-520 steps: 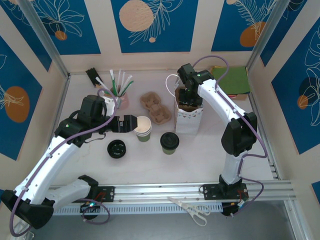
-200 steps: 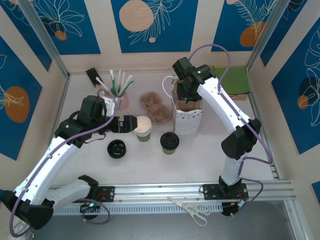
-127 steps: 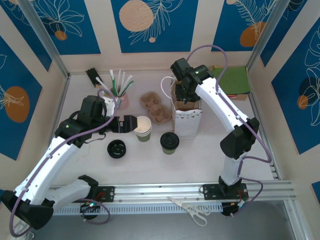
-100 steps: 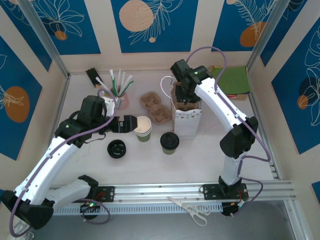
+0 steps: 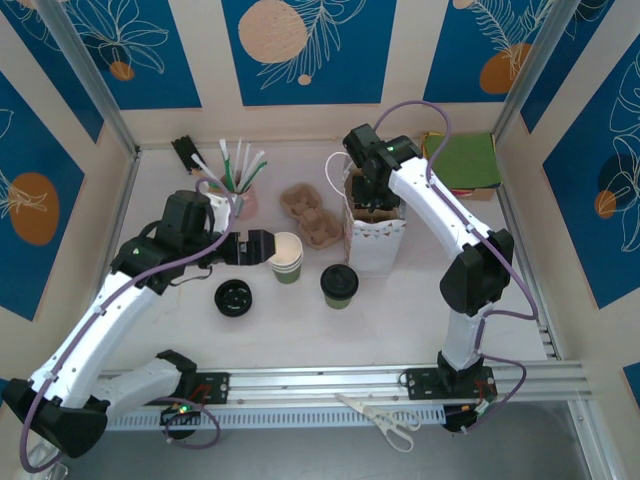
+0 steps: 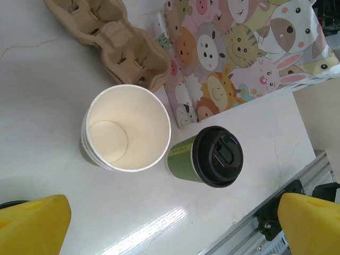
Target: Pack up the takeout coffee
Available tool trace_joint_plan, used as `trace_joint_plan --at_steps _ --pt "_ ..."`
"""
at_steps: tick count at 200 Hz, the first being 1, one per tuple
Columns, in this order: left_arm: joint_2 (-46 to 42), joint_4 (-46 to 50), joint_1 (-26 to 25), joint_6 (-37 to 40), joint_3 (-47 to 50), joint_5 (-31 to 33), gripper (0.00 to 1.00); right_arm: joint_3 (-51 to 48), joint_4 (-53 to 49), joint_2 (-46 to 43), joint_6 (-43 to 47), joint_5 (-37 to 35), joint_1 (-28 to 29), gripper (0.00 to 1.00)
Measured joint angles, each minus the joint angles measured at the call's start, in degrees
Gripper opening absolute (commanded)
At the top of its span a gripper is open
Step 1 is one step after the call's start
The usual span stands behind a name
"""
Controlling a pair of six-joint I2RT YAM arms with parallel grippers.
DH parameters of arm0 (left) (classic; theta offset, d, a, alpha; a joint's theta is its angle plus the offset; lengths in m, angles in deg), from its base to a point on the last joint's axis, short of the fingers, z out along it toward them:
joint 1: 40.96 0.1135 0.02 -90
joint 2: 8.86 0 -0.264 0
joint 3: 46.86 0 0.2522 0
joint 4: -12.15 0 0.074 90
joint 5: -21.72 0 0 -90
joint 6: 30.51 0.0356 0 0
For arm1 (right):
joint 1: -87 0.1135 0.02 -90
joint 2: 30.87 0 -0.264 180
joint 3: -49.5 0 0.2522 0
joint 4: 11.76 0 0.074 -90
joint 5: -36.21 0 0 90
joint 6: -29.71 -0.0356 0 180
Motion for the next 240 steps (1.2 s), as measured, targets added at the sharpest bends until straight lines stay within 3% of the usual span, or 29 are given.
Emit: trace_joint_plan --at_steps 81,191,240 --pt "8.9 -4.8 0.0 -1.7 -8.4 -0.9 1.0 1.0 -0.3 -2.1 0.6 -0.3 0.4 0.36" --pt "9.4 -5.6 0.0 -3.0 -8.4 -1.6 1.0 4.7 -0.6 -6.7 1.8 1.9 -1.2 0.36" --pt "9.4 -5.7 0.0 -3.2 -8.4 -2.0 1.0 0.7 1.6 -6.7 1.7 3.5 -1.5 0.36"
